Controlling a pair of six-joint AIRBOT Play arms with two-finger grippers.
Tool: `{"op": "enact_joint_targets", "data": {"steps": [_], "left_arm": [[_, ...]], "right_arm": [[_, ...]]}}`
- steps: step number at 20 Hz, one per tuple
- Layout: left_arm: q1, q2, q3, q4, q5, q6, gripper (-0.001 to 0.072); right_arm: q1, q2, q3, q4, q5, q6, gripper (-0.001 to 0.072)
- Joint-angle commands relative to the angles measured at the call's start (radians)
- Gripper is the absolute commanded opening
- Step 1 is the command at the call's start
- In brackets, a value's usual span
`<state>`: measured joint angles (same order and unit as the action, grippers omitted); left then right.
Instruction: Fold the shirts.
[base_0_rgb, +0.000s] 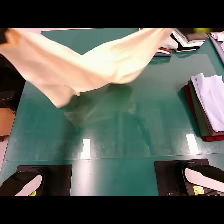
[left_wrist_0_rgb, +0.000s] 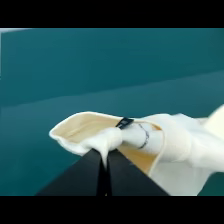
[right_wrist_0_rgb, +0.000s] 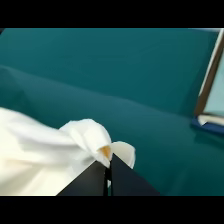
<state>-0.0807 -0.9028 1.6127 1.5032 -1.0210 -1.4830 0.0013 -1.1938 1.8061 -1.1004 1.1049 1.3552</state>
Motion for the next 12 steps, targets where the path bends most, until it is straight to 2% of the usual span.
{"op": "enact_joint_targets", "data": {"steps": [1, 7, 10, 12], "left_arm": [[0.000, 0.184, 0.034, 0.012, 0.014, 0.000, 0.0024], [0.000, 0.337, 0.164, -0.002, -0.050, -0.011, 0.0024], [0.000, 0.322, 0.164, -0.045, -0.120, -0.011, 0.0023], [0.000, 0.275, 0.098, -0.045, -0.230, -0.011, 0.0024]], "right_arm": [[-0.106, 0.156, 0.132, -0.028, 0.093, 0.000, 0.0018], [-0.350, 0.340, 0.150, -0.025, 0.136, 0.000, 0.0018], [-0.431, 0.327, 0.149, -0.016, 0.174, 0.010, 0.0017], [-0.425, 0.265, 0.149, 0.013, 0.226, 0.019, 0.0017]]}}
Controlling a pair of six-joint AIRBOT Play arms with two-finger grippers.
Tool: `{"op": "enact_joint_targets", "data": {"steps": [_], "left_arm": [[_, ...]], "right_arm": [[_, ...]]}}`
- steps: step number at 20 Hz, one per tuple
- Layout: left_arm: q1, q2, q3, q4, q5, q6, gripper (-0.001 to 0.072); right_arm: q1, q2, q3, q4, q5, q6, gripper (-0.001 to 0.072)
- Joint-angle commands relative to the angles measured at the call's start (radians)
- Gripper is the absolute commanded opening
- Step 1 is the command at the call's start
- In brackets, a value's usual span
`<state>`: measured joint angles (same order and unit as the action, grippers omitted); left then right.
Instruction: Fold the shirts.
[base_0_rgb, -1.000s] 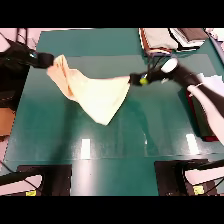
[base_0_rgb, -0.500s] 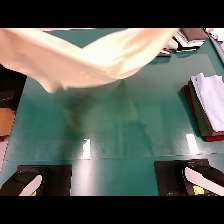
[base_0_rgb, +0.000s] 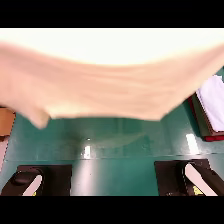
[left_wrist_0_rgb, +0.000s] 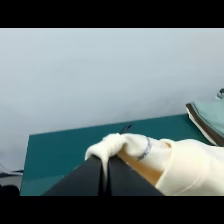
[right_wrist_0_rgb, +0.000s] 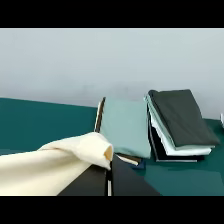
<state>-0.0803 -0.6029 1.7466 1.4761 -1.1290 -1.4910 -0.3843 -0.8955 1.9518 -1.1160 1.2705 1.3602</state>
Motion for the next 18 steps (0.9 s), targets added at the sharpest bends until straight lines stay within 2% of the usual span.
{"op": "enact_joint_targets", "data": {"steps": [1, 4, 6, 8, 10, 12, 14, 15, 16, 17, 18], "left_arm": [[0.000, -0.057, -0.099, -0.019, -0.178, -0.003, 0.0023], [0.000, -0.175, -0.365, -0.104, -0.224, -0.001, 0.0023], [0.000, -0.267, -0.572, -0.175, -0.124, 0.001, 0.0023], [0.000, -0.380, -0.727, -0.176, 0.071, 0.008, 0.0024], [0.000, -0.507, -0.758, -0.173, 0.227, 0.007, 0.0024], [0.000, -0.608, -0.724, -0.174, 0.343, 0.003, 0.0024], [0.008, -0.677, -0.655, -0.175, 0.373, 0.003, 0.0025], [0.021, -0.697, -0.619, -0.174, 0.367, 0.007, 0.0026], [0.041, -0.697, -0.593, -0.174, 0.359, 0.008, 0.0037], [0.069, -0.694, -0.563, -0.175, 0.334, 0.007, 0.0321], [0.104, -0.692, -0.525, -0.175, 0.272, 0.007, 0.0561]], "right_arm": [[-0.017, -0.083, 0.003, 0.044, 0.096, 0.023, 0.0017], [0.114, -0.275, 0.003, 0.040, 0.208, 0.032, 0.0017], [0.196, -0.438, 0.003, 0.038, 0.289, 0.048, 0.0017], [0.268, -0.616, 0.003, -0.015, 0.319, 0.054, 0.0017], [0.318, -0.752, 0.004, -0.087, 0.291, 0.054, 0.0017], [0.344, -0.835, 0.004, -0.088, 0.206, 0.063, 0.0018], [0.350, -0.870, 0.004, -0.078, 0.134, 0.084, 0.0029], [0.350, -0.872, 0.004, -0.074, 0.114, 0.083, 0.0174], [0.345, -0.867, 0.004, -0.072, 0.102, 0.083, 0.0426], [0.334, -0.854, 0.004, -0.071, 0.102, 0.083, 0.0497], [0.320, -0.834, 0.004, -0.064, 0.110, 0.081, 0.0496]]}}
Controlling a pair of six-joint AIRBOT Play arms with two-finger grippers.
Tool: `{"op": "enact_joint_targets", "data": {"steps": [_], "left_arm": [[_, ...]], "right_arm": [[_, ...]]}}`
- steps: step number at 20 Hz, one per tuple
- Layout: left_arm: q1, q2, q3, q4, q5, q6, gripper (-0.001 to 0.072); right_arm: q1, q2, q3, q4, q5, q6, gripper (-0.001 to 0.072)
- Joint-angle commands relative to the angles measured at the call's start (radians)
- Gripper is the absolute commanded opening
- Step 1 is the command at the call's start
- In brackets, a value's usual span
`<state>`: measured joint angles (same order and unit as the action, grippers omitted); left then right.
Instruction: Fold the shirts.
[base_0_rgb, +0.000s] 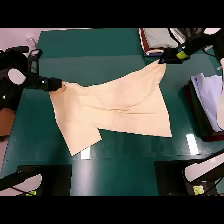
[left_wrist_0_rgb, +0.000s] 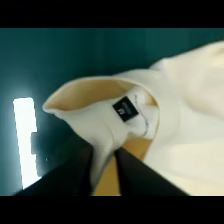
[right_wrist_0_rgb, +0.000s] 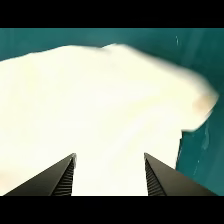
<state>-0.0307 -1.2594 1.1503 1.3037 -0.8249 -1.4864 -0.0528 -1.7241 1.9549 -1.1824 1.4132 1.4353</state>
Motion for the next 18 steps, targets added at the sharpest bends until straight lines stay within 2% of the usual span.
{"op": "enact_joint_targets", "data": {"steps": [1, 4, 6, 12, 15, 16, 18], "left_arm": [[0.094, -0.036, 0.105, -0.003, -0.121, 0.003, 0.0554], [0.214, -0.036, 0.117, -0.003, -0.384, 0.061, 0.0556], [0.265, -0.018, 0.032, -0.013, -0.440, 0.074, 0.0556], [0.286, 0.116, -0.394, -0.134, -0.314, 0.081, 0.0556], [0.286, 0.119, -0.506, -0.267, -0.215, 0.141, 0.0556], [0.285, 0.119, -0.526, -0.332, -0.188, 0.176, 0.0556], [0.257, 0.119, -0.539, -0.369, -0.158, 0.205, 0.0555]], "right_arm": [[-0.027, 0.018, 0.000, 0.012, -0.012, 0.003, 0.0492], [-0.068, 0.099, -0.018, 0.013, 0.126, -0.070, 0.0449], [-0.080, 0.185, -0.112, 0.014, 0.145, -0.077, 0.0449], [-0.056, 0.449, -0.485, 0.013, 0.014, -0.077, 0.0449], [-0.017, 0.520, -0.593, 0.014, -0.084, -0.077, 0.0449], [-0.006, 0.534, -0.617, 0.013, -0.101, -0.076, 0.0449], [0.011, 0.544, -0.637, 0.014, -0.099, -0.075, 0.0449]]}}
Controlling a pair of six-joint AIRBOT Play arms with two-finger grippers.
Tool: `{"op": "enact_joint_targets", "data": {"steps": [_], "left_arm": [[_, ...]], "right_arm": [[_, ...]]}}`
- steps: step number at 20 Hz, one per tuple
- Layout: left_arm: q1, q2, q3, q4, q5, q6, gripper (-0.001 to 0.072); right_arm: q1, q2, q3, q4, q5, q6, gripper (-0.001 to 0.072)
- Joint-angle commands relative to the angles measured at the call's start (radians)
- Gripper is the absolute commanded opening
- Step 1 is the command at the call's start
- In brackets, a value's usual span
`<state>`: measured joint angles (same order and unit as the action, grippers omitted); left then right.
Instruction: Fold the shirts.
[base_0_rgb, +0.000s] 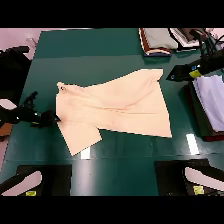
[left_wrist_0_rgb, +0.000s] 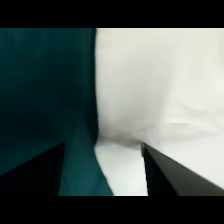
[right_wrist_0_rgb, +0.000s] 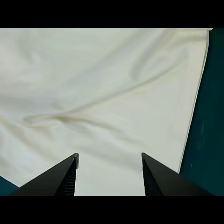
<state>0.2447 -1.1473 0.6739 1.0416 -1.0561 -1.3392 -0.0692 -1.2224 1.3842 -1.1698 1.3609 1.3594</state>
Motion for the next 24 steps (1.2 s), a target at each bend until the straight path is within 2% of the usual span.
{"op": "enact_joint_targets", "data": {"steps": [1, 3, 4, 5, 6, 12, 16, 19, 24], "left_arm": [[-0.040, 0.006, -0.062, -0.107, 0.085, 0.057, 0.0555], [-0.093, 0.007, -0.062, -0.105, 0.100, 0.057, 0.0540], [-0.101, 0.007, -0.058, -0.104, 0.096, 0.056, 0.0377], [-0.099, 0.009, -0.047, -0.103, 0.085, 0.048, 0.0154], [-0.098, 0.019, -0.031, -0.097, 0.068, 0.038, 0.0026], [-0.098, 0.180, 0.061, -0.052, 0.021, 0.039, 0.0024], [-0.098, 0.192, 0.060, -0.055, 0.017, 0.039, 0.0024], [-0.098, 0.192, 0.060, -0.055, 0.021, 0.039, 0.0024], [-0.098, 0.192, 0.061, -0.057, 0.017, 0.039, 0.0024]], "right_arm": [[0.032, 0.042, -0.067, 0.001, -0.040, 0.001, 0.0449], [0.032, 0.046, -0.066, 0.009, -0.040, 0.002, 0.0449], [0.031, 0.051, -0.067, 0.007, -0.030, 0.002, 0.0449], [0.021, 0.054, -0.068, -0.001, 0.000, 0.002, 0.0449], [0.001, 0.061, -0.082, -0.005, 0.033, 0.002, 0.0449], [-0.293, 0.209, -0.496, -0.058, 0.072, 0.006, 0.0454], [-0.502, 0.219, -0.780, -0.019, 0.082, -0.009, 0.0454], [-0.504, 0.219, -0.888, 0.097, 0.038, -0.051, 0.0452], [-0.330, 0.215, -0.923, 0.155, -0.043, -0.016, 0.0451]]}}
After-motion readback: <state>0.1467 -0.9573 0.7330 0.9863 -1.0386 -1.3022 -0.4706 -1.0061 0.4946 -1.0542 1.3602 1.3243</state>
